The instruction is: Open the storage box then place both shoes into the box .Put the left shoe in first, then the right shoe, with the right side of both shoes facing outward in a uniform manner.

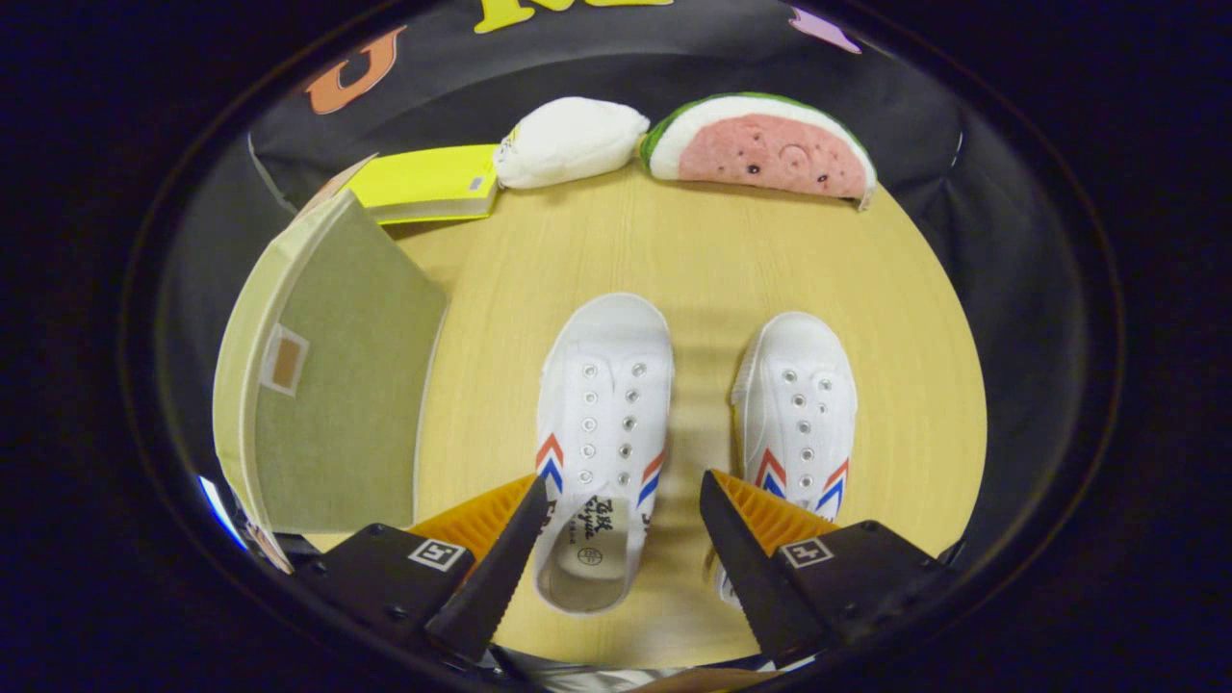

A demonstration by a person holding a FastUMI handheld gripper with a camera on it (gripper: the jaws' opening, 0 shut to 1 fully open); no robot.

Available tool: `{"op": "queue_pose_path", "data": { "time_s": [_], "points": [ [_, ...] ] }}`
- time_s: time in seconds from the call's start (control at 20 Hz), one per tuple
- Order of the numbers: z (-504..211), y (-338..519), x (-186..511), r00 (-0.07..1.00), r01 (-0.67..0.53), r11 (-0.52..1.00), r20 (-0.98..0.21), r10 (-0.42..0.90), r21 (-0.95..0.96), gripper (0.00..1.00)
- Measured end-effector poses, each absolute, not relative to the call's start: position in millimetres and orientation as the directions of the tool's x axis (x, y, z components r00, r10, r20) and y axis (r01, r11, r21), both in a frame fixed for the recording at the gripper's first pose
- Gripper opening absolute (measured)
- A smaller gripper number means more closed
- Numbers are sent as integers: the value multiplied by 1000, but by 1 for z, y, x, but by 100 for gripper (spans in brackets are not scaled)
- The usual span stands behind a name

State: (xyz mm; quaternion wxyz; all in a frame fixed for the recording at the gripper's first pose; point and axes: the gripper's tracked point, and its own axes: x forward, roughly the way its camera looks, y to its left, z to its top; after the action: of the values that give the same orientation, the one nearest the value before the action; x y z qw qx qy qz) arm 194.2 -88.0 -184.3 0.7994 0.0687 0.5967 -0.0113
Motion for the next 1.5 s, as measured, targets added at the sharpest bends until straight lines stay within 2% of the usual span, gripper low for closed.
{"op": "queue_pose_path", "data": {
  "time_s": [0.3, 0.35, 0.6, 0.7, 0.8, 0.9, 1.15, 1.5],
  "points": [
    [-208, -104, 199, 249, 133, 985, -966, 73, 109, 100],
    [-210, -102, 197, 233, 123, 986, -969, 84, 115, 96],
    [-214, -85, 200, 223, 72, 977, -958, 181, 201, 45],
    [-214, -85, 200, 236, 87, 973, -953, 189, 215, 20],
    [-212, -83, 200, 260, 111, 958, -938, 228, 264, 10],
    [-207, -84, 194, 265, 110, 954, -933, 243, 280, 7],
    [-179, -79, 183, 316, 141, 940, -914, 255, 311, 6],
    [-104, -42, 179, 401, 165, 930, -883, 243, 330, 6]
  ]
}}
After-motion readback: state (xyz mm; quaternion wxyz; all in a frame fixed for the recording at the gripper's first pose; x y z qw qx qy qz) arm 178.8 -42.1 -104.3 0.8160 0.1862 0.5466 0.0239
